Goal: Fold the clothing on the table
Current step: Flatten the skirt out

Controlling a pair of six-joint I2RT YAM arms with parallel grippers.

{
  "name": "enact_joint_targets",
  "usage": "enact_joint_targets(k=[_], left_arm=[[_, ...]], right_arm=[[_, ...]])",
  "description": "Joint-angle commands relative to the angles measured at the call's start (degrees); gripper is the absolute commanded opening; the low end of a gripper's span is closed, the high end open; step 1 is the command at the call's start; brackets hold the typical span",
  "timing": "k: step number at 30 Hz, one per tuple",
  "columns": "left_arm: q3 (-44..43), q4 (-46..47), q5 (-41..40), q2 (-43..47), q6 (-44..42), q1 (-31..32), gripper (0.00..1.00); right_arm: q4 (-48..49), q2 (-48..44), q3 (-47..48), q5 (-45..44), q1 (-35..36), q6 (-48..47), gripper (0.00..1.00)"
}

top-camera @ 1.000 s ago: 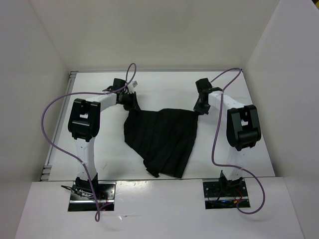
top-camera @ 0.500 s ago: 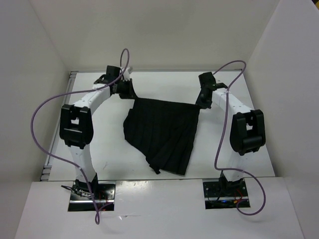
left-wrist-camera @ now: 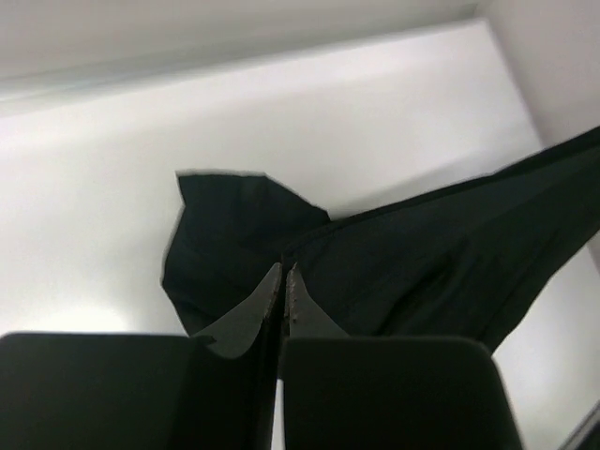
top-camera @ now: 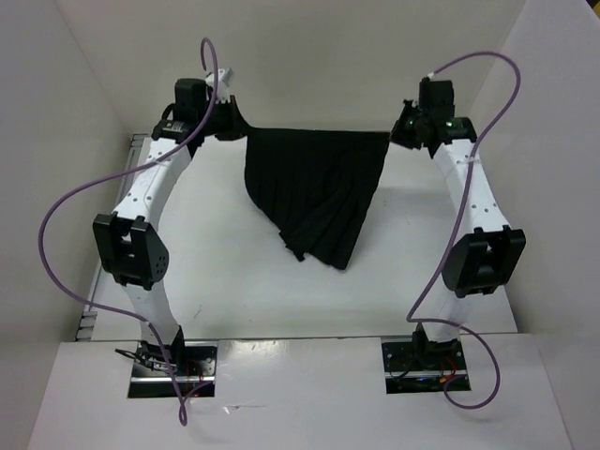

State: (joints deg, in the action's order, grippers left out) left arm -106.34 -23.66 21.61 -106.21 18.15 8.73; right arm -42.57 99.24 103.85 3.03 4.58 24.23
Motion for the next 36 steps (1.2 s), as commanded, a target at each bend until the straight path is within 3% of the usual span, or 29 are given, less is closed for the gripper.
enact_joint_targets(k=[1, 6, 9, 13, 17, 23, 27, 31, 36], left_arm=[[-15.49, -0.06, -0.25, -3.11, 1.45, -1.52, 0.0], [-26.89, -4.72, 2.73, -4.26, 0.92, -1.52, 0.0], [-23.14, -3.25, 3.27, 0.54, 0.92, -1.52, 0.0], [0.72, 4.32, 3.79, 11.27, 2.23, -1.52, 0.0], [10.78, 4.33, 5.02, 22.24, 2.24, -1.52, 0.0], [9.59, -3.31, 8.53, 33.17, 0.57, -2.05, 0.0], [6.07, -6.57, 9.16, 37.74, 0.57, -2.05, 0.0], [3.43, -8.51, 5.21, 39.15, 0.57, -2.05, 0.0], [10.43, -2.29, 2.56, 30.75, 1.1, -2.05, 0.0]], right_arm=[[-1.98, 1.91, 12.75, 2.06, -2.46, -4.36, 0.0], [-8.66, 3.59, 31.05, 6.1, -2.47, -7.44, 0.0], [-6.59, 0.26, 25.29, 10.58, -2.47, -8.14, 0.0], [-1.91, -9.31, 4.67, 12.96, -2.47, -8.67, 0.0], [-2.87, -19.84, -4.88, 15.6, -1.42, -9.9, 0.0], [-10.33, -30.75, -7.44, 17.54, 3.16, -11.31, 0.0], [-13.07, -33.84, -2.79, 18.68, 4.03, -11.84, 0.0], [-13.77, -31.84, 0.47, 18.95, 5.09, -11.84, 0.0], [-8.16, -20.27, -3.12, 18.15, 5.09, -10.35, 0.0]])
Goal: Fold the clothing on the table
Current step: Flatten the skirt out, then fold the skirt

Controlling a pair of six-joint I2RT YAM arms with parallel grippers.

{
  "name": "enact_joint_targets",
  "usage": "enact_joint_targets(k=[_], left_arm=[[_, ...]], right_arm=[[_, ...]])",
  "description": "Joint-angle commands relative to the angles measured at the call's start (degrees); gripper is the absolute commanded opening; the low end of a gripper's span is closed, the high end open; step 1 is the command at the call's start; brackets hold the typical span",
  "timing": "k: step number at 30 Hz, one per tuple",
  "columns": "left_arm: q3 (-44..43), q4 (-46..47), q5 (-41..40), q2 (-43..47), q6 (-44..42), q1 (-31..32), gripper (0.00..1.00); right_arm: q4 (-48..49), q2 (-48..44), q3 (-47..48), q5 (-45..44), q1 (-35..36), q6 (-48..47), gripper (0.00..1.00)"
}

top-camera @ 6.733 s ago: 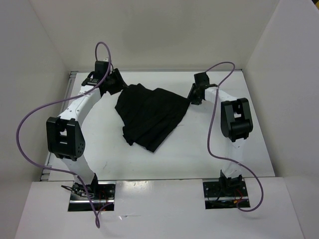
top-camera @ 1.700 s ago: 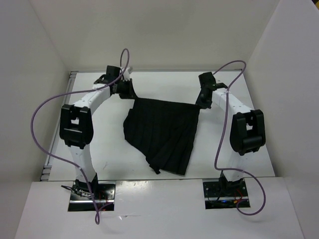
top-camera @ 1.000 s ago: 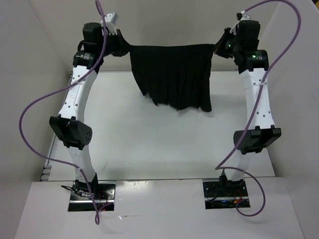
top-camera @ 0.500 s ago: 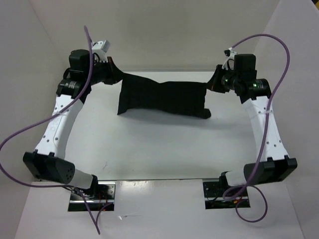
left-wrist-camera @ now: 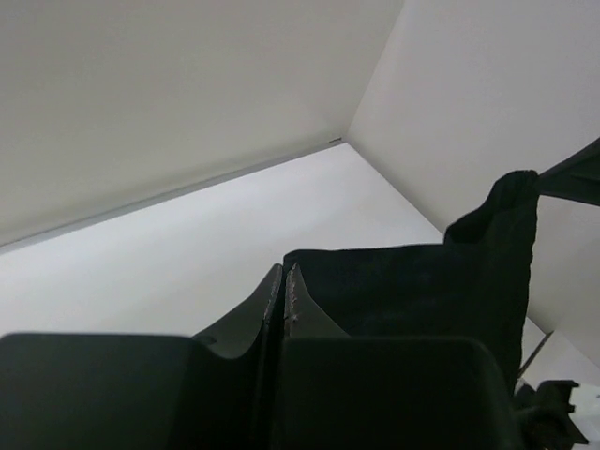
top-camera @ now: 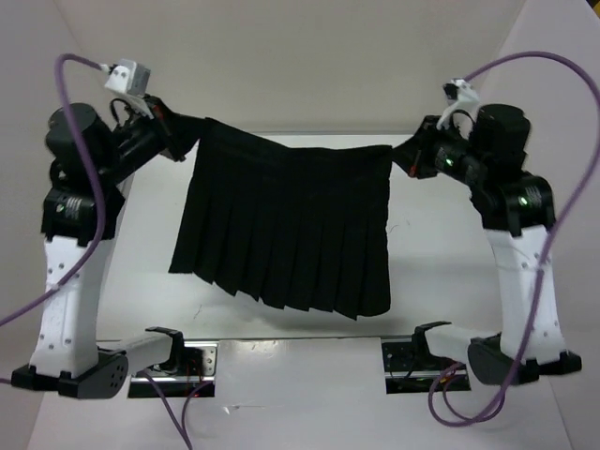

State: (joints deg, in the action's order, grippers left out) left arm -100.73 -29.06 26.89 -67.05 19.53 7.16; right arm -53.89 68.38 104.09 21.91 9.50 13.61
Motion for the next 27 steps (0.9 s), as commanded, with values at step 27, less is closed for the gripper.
enact_joint_targets(k=[27], left_arm=[[-10.82, 7.87, 0.27, -44.95, -1.34, -2.76, 0.0]], right_arm=[[11.97, 28.75, -4.76, -3.02, -1.59, 1.69, 0.0]])
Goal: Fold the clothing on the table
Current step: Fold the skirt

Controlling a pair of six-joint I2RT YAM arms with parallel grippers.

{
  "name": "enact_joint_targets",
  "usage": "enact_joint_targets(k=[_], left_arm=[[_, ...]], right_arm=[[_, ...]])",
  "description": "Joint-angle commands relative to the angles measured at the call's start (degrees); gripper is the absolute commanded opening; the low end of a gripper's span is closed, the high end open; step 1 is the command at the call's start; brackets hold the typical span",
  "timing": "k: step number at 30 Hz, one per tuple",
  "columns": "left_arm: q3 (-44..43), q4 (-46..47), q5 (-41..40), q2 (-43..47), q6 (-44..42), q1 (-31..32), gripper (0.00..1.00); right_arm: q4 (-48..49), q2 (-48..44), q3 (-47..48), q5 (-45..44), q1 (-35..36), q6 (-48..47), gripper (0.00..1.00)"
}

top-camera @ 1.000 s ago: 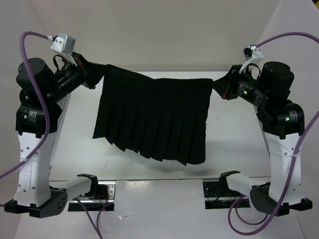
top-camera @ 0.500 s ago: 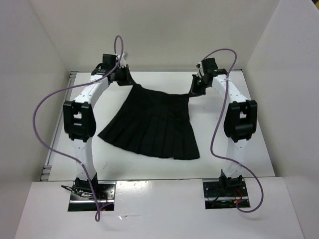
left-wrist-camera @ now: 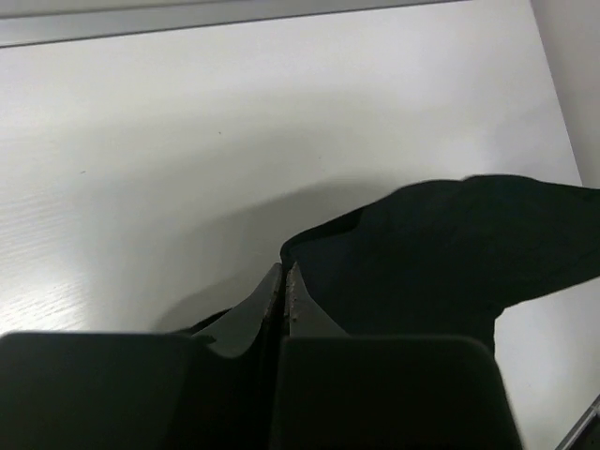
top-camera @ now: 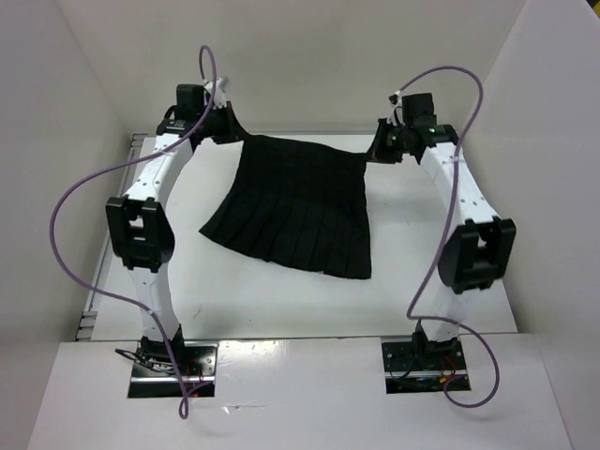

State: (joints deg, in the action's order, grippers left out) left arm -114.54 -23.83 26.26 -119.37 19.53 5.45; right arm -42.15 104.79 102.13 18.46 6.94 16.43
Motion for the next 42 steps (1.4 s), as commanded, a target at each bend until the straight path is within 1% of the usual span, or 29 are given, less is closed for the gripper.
enact_joint_targets(k=[1, 2, 4, 5, 6, 8, 10, 13, 14, 16, 17, 21, 22, 24, 25, 27, 28, 29, 30, 32, 33, 34, 35, 36, 37, 38, 39, 41, 42], left_arm=[[4.92, 2.65, 0.11, 8.62, -1.94, -1.06, 0.0], [9.47, 3.35, 0.11, 11.07, -1.95, -1.06, 0.0], [15.02, 3.97, -1.64, 13.8, -1.95, -1.06, 0.0], [17.92, 5.1, -1.65, 16.77, -1.95, -1.58, 0.0], [23.43, 5.11, -2.43, 18.11, -1.95, -1.59, 0.0], [27.51, 5.64, -3.23, 20.92, -2.65, -1.59, 0.0], [32.51, 5.11, -3.84, 21.72, -2.65, -1.59, 0.0], [37.27, 5.11, -3.85, 22.25, -2.65, -1.59, 0.0], [40.07, 5.11, -5.5, 22.86, -2.65, -0.98, 0.0], [41.76, 3.11, -7.88, 22.87, -2.65, -0.27, 0.0], [41.77, 1.96, -10.94, 22.26, -2.13, 0.43, 0.0], [42.3, -1.47, -13.6, 21.11, -1.6, 0.44, 0.0], [42.3, -2.78, -13.6, 19.98, -1.6, 0.44, 0.04], [42.3, -4.72, -13.0, 18.92, -0.98, 0.44, 0.14], [42.3, -6.38, -12.38, 18.91, -0.98, 0.44, 0.33], [42.3, -9.11, -11.85, 20.22, -0.37, 0.44, 0.49], [42.99, -9.65, -12.37, 21.71, 0.15, 0.44, 0.56], [43.61, -9.65, -12.37, 23.47, 0.85, 1.04, 0.61], [43.61, -11.3, -13.07, 27.22, 0.86, 1.05, 0.63], [42.57, -12.55, -14.56, 32.33, 1.91, 1.05, 0.66], [41.78, -12.55, -16.31, 33.32, 2.53, 1.05, 0.66], [40.72, -12.55, -16.33, 33.33, 2.53, 1.05, 0.66], [39.67, -12.55, -16.33, 33.33, 2.53, 1.05, 0.61], [38.53, -11.33, -16.33, 31.24, 2.53, 1.05, 0.51], [36.08, -11.32, -12.41, 29.48, 1.92, 1.05, 0.22], [35.01, -9.93, -9.94, 25.81, 1.92, 1.05, 0.09], [34.22, -9.13, -6.61, 24.29, 1.92, 1.66, 0.0], [33.33, -7.72, -5.78, 20.69, 2.44, 2.54, 0.0], [32.81, -6.93, -5.78, 19.71, 2.44, 2.54, 0.0]], right_arm=[[0.23, -10.2, -6.03, 0.44, 1.49, -1.13, 0.0], [-0.29, -11.35, -7.71, 0.44, 2.19, -1.13, 0.0], [-1.53, -13.46, -12.01, 0.44, 3.07, -1.13, 0.0], [-1.53, -15.82, -13.52, -0.08, 3.6, -1.13, 0.0], [-2.05, -16.89, -16.49, -0.61, 4.48, -0.61, 0.0], [-3.37, -19.78, -19.15, -0.62, 5.27, -0.08, 0.0], [-4.08, -21.2, -23.28, -0.62, 5.89, -0.08, 0.0], [-5.74, -22.7, -28.37, -0.62, 7.39, 0.44, 0.0], [-6.36, -22.7, -29.69, -0.62, 8.08, 0.97, 0.0], [-7.15, -22.7, -33.12, -0.62, 9.23, 1.5, 0.0], [-7.85, -23.23, -34.09, -1.31, 9.84, 2.03, 0.0], [-10.49, -23.76, -38.83, -1.85, 12.56, 4.92, 0.0], [-11.02, -23.76, -39.45, -2.46, 13.62, 4.93, 0.0], [-13.21, -23.76, -40.51, -3.68, 14.15, 6.77, 0.06], [-13.92, -23.76, -40.52, -4.48, 15.02, 6.78, 0.08], [-16.9, -24.37, -40.52, -7.45, 15.03, 8.09, 0.22], [-18.13, -25.33, -39.73, -8.43, 15.03, 8.62, 0.25], [-20.23, -26.04, -37.9, -8.96, 15.03, 9.15, 0.31], [-21.47, -27.26, -36.31, -9.75, 15.03, 10.37, 0.35], [-24.54, -27.8, -31.06, -11.86, 15.03, 11.43, 0.39], [-25.08, -28.58, -29.28, -12.65, 15.03, 12.13, 0.39], [-25.09, -28.59, -26.39, -13.27, 15.03, 12.66, 0.4], [-25.09, -28.59, -25.58, -13.27, 15.03, 13.54, 0.4], [-22.39, -28.59, -25.57, -13.27, 15.03, 13.55, 0.4], [-21.06, -27.37, -26.53, -13.27, 15.03, 14.07, 0.33], [-18.69, -26.06, -27.41, -12.49, 15.03, 14.07, 0.28], [-17.63, -23.26, -29.68, -12.48, 15.03, 14.59, 0.23], [-14.73, -20.87, -32.5, -11.87, 15.56, 15.21, 0.15], [-12.19, -19.81, -33.82, -12.48, 15.56, 16.0, 0.13]])
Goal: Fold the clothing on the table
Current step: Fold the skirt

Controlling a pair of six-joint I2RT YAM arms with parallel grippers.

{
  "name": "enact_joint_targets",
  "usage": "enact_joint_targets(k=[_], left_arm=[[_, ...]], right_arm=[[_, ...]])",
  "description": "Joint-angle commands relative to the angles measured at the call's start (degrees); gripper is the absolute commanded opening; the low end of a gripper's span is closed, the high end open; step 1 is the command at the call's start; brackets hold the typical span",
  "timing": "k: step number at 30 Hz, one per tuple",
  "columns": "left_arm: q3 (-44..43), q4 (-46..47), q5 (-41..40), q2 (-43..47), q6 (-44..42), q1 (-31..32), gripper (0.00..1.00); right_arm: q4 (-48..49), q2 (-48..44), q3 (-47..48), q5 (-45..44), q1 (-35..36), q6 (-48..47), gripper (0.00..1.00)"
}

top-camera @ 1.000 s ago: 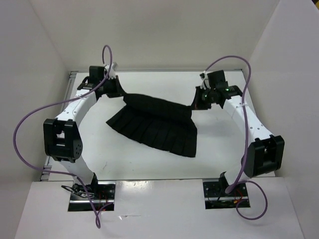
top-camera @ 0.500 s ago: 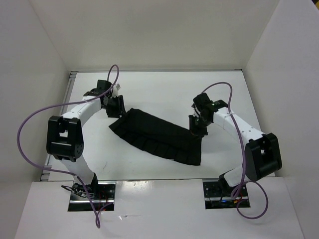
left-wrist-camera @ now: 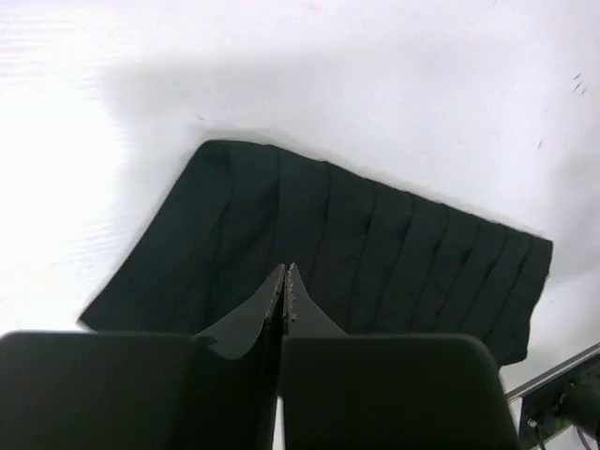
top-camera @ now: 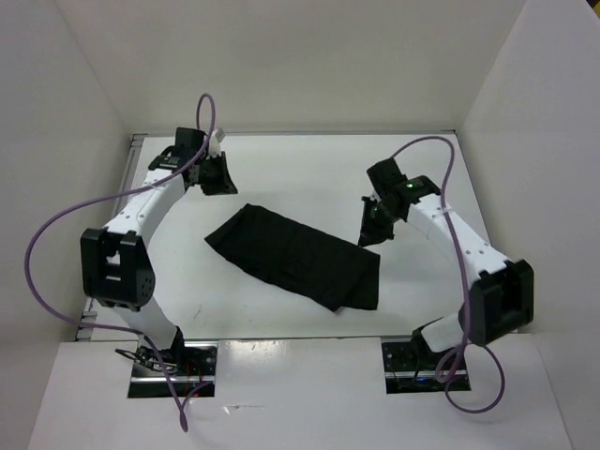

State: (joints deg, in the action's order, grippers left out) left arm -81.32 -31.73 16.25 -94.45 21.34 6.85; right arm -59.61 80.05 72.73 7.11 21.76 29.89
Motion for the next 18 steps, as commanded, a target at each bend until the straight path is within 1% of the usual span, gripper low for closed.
enact_joint_targets(k=[1, 3, 7, 8, 11, 13, 14, 16, 17, 18], left_arm=[[-0.42, 0.96, 4.23, -6.34, 0.63, 1.67, 0.0], [-0.94, 0.96, 4.23, -10.03, 1.16, 2.2, 0.0], [-0.95, 0.96, 1.6, -16.62, 1.16, 2.73, 0.0], [-0.95, 0.96, 1.59, -17.42, 1.16, 2.73, 0.0], [0.89, 0.96, -2.0, -18.66, 1.77, 3.26, 0.0], [2.12, 0.96, -3.15, -19.18, 2.3, 3.78, 0.0], [3.61, 0.96, -3.15, -19.19, 2.3, 3.78, 0.0], [5.2, 1.75, -3.15, -19.19, 2.83, 3.78, 0.0], [5.99, 2.28, -2.63, -19.19, 3.52, 4.39, 0.0], [6.61, 3.07, -2.11, -19.19, 4.05, 4.92, 0.0]], right_arm=[[6.52, 7.03, -6.7, -1.14, 1.26, 3.06, 0.12], [9.41, 8.97, -9.08, -1.14, 1.27, 4.47, 0.1], [13.55, 13.8, -11.55, -0.61, 1.27, 5.79, 0.08], [14.17, 14.77, -11.56, -1.22, 1.27, 6.49, 0.08], [15.76, 19.6, -11.56, -1.83, 1.27, 6.5, 0.08], [17.25, 22.68, -9.11, -2.36, 0.22, 6.5, 0.08], [17.86, 26.26, -6.4, -2.37, 0.21, 6.5, 0.07], [17.87, 29.79, -2.79, -3.86, -1.1, 5.97, 0.07], [17.87, 32.94, 1.5, -4.73, -1.63, 5.36, 0.06], [17.87, 34.19, 3.71, -5.26, -2.5, 4.57, 0.06]])
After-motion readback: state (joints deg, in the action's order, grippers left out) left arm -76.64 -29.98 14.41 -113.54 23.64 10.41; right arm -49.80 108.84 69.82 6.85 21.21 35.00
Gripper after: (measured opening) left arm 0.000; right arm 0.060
